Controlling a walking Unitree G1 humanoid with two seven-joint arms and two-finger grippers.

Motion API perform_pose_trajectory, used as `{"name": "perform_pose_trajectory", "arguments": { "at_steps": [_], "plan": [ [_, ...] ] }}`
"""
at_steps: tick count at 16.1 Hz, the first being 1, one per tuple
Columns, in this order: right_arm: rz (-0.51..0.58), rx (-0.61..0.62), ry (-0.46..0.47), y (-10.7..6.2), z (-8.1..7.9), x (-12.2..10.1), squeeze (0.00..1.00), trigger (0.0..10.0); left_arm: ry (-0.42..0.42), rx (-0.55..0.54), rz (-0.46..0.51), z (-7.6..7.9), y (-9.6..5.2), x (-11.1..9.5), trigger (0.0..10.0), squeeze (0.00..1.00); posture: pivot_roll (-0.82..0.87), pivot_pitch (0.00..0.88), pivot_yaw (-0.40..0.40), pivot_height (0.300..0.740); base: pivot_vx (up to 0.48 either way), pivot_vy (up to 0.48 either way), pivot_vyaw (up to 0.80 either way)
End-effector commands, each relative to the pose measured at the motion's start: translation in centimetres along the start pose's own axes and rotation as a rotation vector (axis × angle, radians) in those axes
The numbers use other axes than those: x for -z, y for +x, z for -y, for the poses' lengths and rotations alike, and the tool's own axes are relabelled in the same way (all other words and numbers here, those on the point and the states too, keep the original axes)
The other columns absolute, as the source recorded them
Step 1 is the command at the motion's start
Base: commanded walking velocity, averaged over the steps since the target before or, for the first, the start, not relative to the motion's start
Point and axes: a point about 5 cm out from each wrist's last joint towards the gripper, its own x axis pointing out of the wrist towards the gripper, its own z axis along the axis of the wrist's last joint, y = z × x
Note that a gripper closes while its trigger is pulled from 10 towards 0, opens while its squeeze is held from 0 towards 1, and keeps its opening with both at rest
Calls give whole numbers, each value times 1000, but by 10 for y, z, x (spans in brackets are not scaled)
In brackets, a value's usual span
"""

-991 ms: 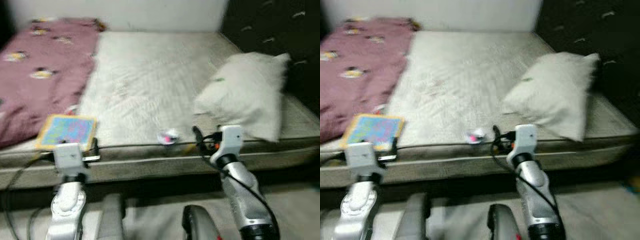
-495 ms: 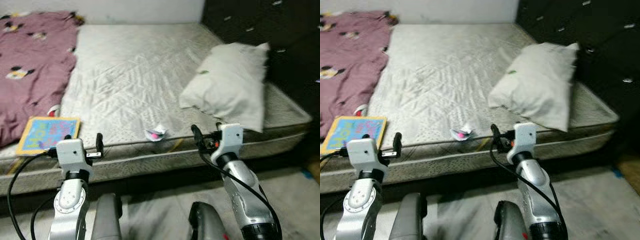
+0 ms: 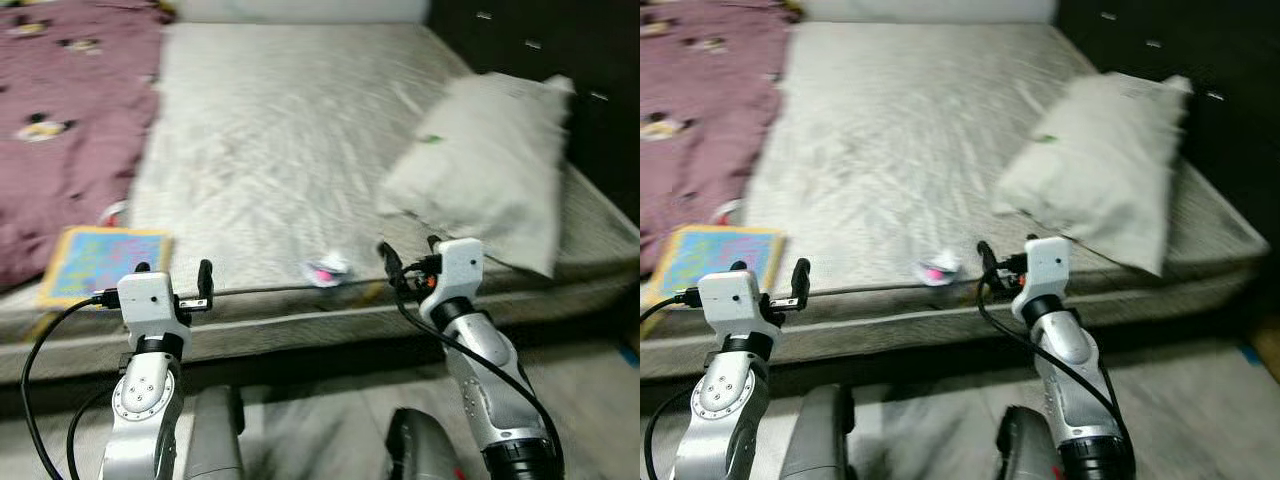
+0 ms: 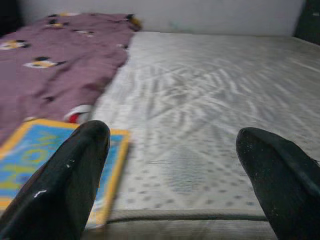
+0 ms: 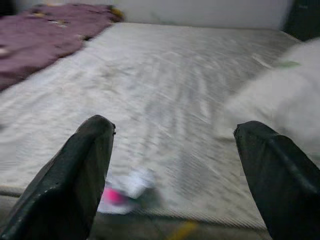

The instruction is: Clean up the room

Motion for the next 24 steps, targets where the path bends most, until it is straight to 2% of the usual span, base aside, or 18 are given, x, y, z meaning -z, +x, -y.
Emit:
{"name": "perform_pose_trajectory", "arguments": {
  "at_steps": [1, 4, 7, 12, 16, 24],
  "plan": [
    [14, -7, -9, 1, 0, -3, 0, 10000, 0, 2, -12, -1, 0, 1, 10000, 0, -39, 97, -55, 567, 0, 0, 712],
    [12, -14, -14, 1, -1, -3, 0, 10000, -6, 14, -12, 0, 0, 1, 10000, 0, -39, 96, -56, 567, 0, 0, 683],
    [15, -8, 1, 1, 0, -2, 0, 10000, -22, 43, -2, 3, -1, 0, 10000, 0, -39, 96, -56, 567, 0, 0, 0],
    [16, -15, -1, 1, 0, -3, 0, 10000, -26, 52, -5, 4, -1, 0, 10000, 0, -40, 93, -55, 567, 247, 0, 0],
    [17, -22, 2, 1, -1, -2, 0, 10000, -28, 58, -4, 5, -1, 1, 10000, 0, -39, 82, -55, 532, 247, 0, 0],
    [14, -27, 3, 1, -1, -1, 0, 10000, -30, 64, -1, 6, 0, 0, 10000, 0, -39, 76, -55, 532, 190, 0, 0]
  ]
}}
